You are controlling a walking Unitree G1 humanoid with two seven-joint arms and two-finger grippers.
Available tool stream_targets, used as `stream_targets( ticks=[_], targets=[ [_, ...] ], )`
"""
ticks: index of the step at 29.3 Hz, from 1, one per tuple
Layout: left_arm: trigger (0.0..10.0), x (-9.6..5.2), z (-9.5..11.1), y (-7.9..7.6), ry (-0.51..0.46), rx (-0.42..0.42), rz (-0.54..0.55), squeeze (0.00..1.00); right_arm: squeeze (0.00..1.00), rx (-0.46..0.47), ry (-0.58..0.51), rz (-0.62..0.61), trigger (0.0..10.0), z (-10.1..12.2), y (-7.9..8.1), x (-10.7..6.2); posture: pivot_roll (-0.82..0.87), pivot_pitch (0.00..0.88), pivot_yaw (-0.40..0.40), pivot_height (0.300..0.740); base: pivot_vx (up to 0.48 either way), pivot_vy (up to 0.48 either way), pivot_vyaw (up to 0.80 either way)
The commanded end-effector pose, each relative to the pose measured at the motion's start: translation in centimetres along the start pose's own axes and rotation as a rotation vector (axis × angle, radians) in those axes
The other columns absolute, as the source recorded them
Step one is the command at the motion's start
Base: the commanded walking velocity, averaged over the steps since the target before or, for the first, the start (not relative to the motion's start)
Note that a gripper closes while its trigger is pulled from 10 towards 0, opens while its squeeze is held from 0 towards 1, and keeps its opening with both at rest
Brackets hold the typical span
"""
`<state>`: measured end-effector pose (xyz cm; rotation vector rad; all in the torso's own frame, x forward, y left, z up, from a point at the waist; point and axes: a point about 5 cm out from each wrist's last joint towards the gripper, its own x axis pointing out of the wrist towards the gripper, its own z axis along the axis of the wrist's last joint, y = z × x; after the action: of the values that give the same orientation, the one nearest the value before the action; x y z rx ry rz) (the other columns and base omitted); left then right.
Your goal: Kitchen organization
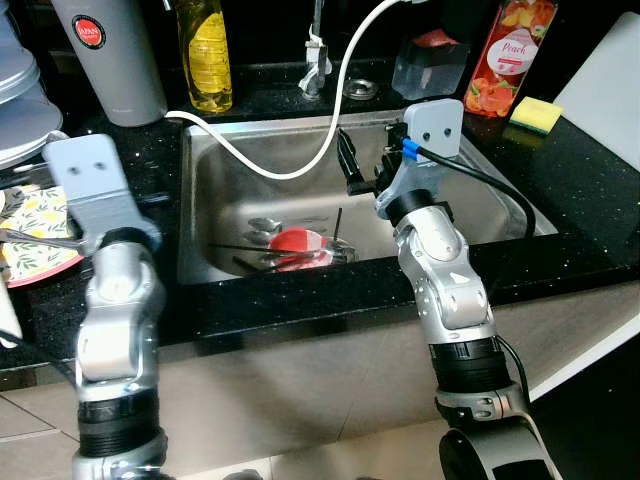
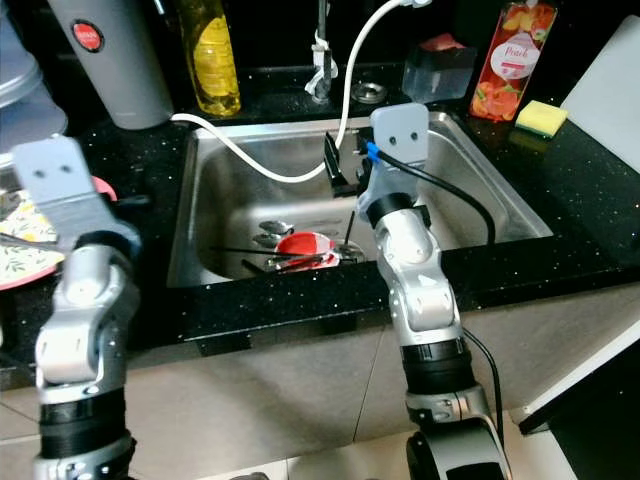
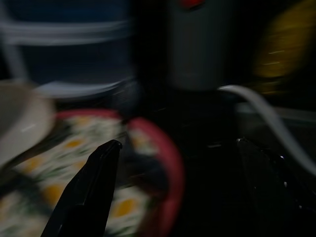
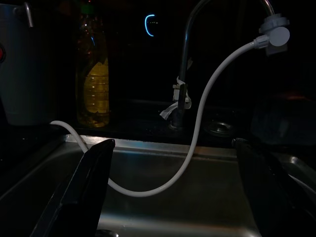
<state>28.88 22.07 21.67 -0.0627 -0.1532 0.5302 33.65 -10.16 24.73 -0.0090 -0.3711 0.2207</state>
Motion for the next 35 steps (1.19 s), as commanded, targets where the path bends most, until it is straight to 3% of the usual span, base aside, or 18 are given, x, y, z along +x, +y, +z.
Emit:
stream_targets(
  ticks=[1, 6, 7, 9, 10, 11, 16, 18, 25, 27, 28, 30, 35],
  targets=[
    [9.0, 0.3, -0.7, 1.6, 0.044, 0.046, 0.138, 0.0, 0.0, 0.007, 0.024, -0.006, 10.0, -0.4, 0.0, 0.0, 0.07, 0.0, -0.011, 0.74, 0.0, 0.0, 0.0],
    [8.9, 0.2, -0.9, 2.6, 0.048, 0.08, 0.231, 0.0, 0.0, 0.008, 0.025, -0.006, 10.0, -0.5, 0.0, 0.0, 0.07, 0.0, -0.011, 0.74, 0.0, 0.0, 0.0],
    [7.4, 0.1, -0.9, 3.3, 0.048, 0.098, 0.283, 0.0, 0.0, 0.008, 0.026, -0.006, 10.0, -0.5, 0.0, 0.0, 0.07, 0.0, -0.011, 0.74, 0.0, 0.0, 0.0],
    [7.4, 0.0, -0.9, 4.0, 0.048, 0.115, 0.341, 0.0, 0.0, 0.008, 0.026, -0.006, 10.0, -0.5, 0.0, 0.0, 0.07, 0.0, -0.011, 0.74, 0.0, 0.0, 0.0],
    [6.7, 0.0, -0.9, 4.6, 0.048, 0.121, 0.369, 0.0, 0.0, 0.009, 0.027, -0.005, 10.0, -0.5, 0.0, 0.0, 0.07, 0.0, -0.01, 0.74, 0.0, 0.0, 0.0],
    [6.7, 0.1, -0.8, 5.0, 0.05, 0.126, 0.388, 0.0, 0.0, 0.009, 0.027, -0.005, 10.0, -0.5, 0.0, 0.0, 0.07, 0.0, -0.01, 0.74, 0.0, 0.0, 0.0],
    [6.4, 0.3, -0.9, 6.4, 0.094, 0.161, 0.428, 0.0, 0.0, 0.009, 0.027, -0.002, 10.0, -0.5, 0.0, 0.0, 0.08, 0.0, -0.009, 0.74, 0.0, 0.0, 0.0],
    [5.1, 0.3, -1.5, 6.7, 0.135, 0.167, 0.426, 0.0, 0.0, 0.01, 0.028, -0.002, 10.0, -0.6, 0.0, 0.0, 0.08, 0.0, -0.009, 0.74, 0.0, 0.0, 0.0],
    [4.5, 0.0, -2.7, 7.0, 0.221, 0.2, 0.424, 0.0, 0.0, 0.01, 0.03, -0.002, 10.0, -0.7, 0.1, -0.1, 0.08, 0.0, -0.006, 0.74, 0.0, 0.0, 0.0],
    [3.3, -0.1, -3.1, 7.1, 0.241, 0.207, 0.422, 0.0, 0.0, 0.01, 0.03, 0.0, 10.0, -0.7, 0.1, -0.1, 0.08, 0.0, -0.009, 0.74, 0.0, 0.0, 0.0],
    [3.3, -0.1, -3.2, 7.1, 0.248, 0.209, 0.421, 0.0, 0.0, 0.01, 0.03, 0.0, 10.0, -0.7, 0.1, -0.1, 0.08, 0.0, -0.009, 0.74, 0.0, 0.0, 0.0],
    [0.0, -0.2, -3.3, 7.1, 0.257, 0.213, 0.418, 0.0, 0.0, 0.01, 0.029, 0.002, 10.0, -0.6, 0.1, 0.0, 0.08, 0.0, -0.01, 0.74, 0.0, 0.0, 0.0],
    [0.0, -0.3, -3.5, 7.3, 0.272, 0.219, 0.42, 0.0, 0.0, 0.009, 0.031, 0.001, 10.0, -0.6, 0.1, 0.0, 0.08, 0.0, -0.012, 0.74, 0.0, 0.0, 0.0]
  ],
)
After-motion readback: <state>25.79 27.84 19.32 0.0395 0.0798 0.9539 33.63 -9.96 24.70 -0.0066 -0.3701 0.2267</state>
